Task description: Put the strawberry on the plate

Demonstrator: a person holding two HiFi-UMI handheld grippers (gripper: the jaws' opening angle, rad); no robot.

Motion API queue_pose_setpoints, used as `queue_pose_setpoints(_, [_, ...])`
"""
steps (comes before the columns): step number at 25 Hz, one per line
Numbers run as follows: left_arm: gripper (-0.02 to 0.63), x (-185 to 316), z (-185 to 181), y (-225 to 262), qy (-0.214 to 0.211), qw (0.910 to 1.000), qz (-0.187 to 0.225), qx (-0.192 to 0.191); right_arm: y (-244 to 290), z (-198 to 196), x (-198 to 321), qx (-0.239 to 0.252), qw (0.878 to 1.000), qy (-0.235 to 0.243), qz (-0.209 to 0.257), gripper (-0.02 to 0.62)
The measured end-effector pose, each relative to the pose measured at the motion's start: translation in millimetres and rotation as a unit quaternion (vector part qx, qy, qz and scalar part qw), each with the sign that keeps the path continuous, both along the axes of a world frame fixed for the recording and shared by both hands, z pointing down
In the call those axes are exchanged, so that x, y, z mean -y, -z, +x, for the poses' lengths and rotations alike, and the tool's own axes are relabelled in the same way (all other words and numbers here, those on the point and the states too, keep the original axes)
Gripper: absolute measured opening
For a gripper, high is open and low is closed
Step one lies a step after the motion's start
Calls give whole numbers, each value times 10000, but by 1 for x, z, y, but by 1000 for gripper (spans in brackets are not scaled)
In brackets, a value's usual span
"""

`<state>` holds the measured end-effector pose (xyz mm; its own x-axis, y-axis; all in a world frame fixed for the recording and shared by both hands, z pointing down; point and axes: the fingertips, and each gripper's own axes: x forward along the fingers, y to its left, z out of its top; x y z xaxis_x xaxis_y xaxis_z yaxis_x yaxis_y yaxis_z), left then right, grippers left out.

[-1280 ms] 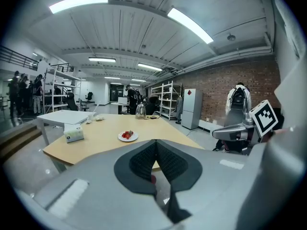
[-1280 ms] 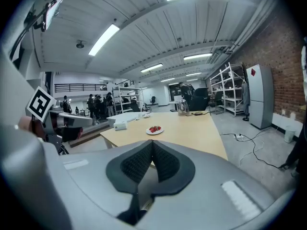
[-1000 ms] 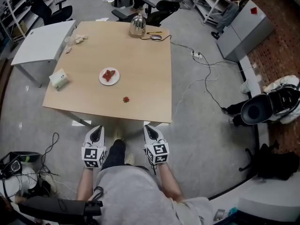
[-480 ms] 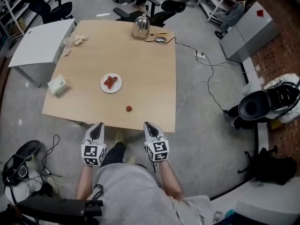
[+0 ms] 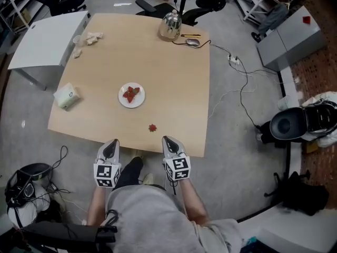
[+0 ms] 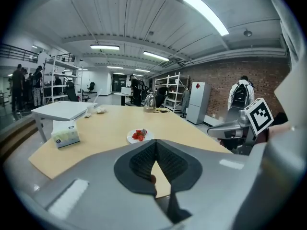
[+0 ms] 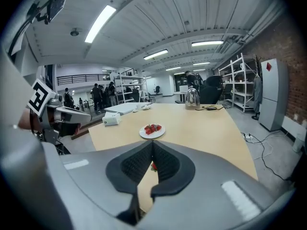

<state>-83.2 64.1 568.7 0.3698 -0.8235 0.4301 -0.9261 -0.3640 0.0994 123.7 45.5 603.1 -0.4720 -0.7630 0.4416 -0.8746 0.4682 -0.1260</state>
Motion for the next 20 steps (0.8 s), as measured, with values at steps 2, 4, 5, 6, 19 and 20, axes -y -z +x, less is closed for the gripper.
queue_pose_setpoints(2, [20,5,-4,-8,9,9999,-110,0,-9,-5,6,-38,9999,28,-96,8])
queue_pose_setpoints(4, [20,10,-8,-15,2,9998,-206,9,-18,-9,12,-93,9998,60,-180,8])
queue_pose_setpoints(5, [20,13,-9,-18,-4,9997,-250,10,-22,-11,14,-119,9996,69,-228,8])
queue_pose_setpoints(6, [20,15,-11,-21,-7,9996,-295,6,-27,-12,16,-138,9995,75,-277,8])
queue_pose_setpoints(19, [20,36,-19,-57,-101,9968,-795,-13,-98,-25,41,-404,9949,171,-904,8])
queue_pose_setpoints(20, [20,36,-20,-60,-96,9965,-831,-17,-103,-26,41,-406,9943,189,-966,10])
